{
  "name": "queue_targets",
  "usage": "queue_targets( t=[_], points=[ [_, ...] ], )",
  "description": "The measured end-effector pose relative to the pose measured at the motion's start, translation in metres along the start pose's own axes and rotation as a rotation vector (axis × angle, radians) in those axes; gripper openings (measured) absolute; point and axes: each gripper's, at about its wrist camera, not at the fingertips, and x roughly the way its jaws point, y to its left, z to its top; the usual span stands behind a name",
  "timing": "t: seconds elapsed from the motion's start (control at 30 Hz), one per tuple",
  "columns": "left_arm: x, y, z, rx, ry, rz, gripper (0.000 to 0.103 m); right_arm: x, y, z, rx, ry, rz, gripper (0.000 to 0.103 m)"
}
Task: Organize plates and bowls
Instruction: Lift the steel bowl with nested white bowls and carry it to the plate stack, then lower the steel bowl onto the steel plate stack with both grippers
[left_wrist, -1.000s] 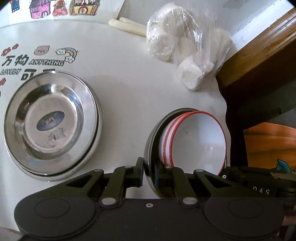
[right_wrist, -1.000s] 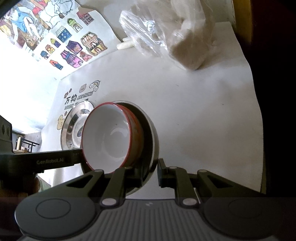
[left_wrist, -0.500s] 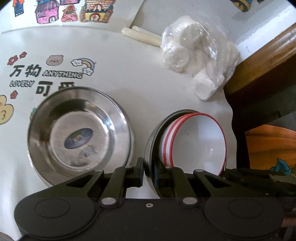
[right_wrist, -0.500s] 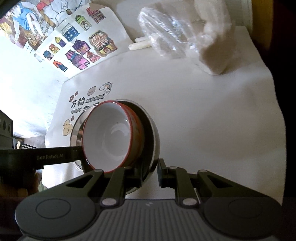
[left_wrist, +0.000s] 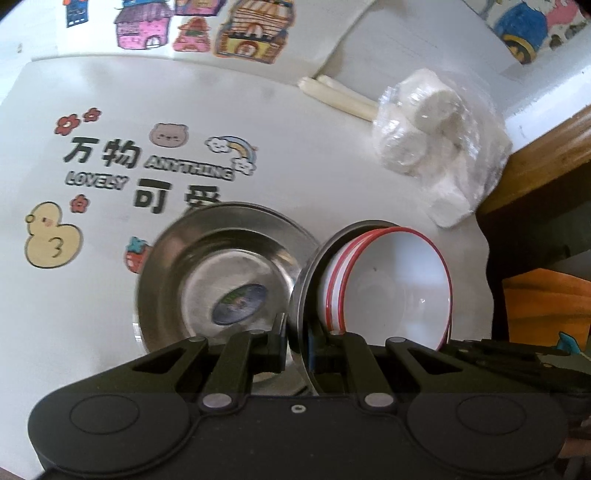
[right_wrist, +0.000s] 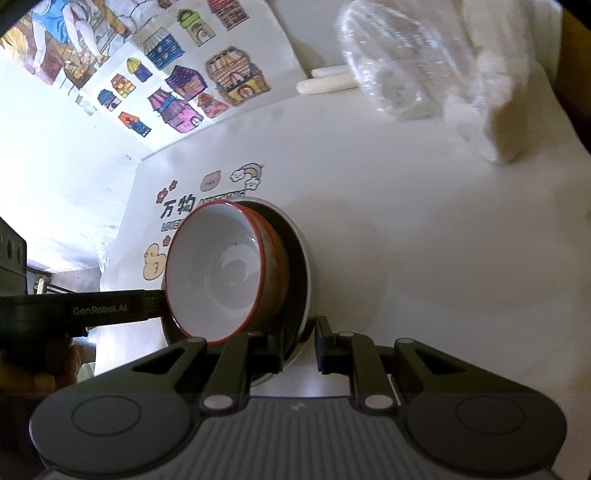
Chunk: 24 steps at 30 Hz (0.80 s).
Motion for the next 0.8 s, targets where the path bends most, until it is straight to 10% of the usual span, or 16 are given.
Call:
queue_targets(
  t=[0.8],
  points=[
    [-0.002, 0.071, 0.020, -0.018, 0.045, 0.023, 0.009, 0.053, 0.049, 0.014, 0.024, 0.040, 0.011, 0.018]
  ],
)
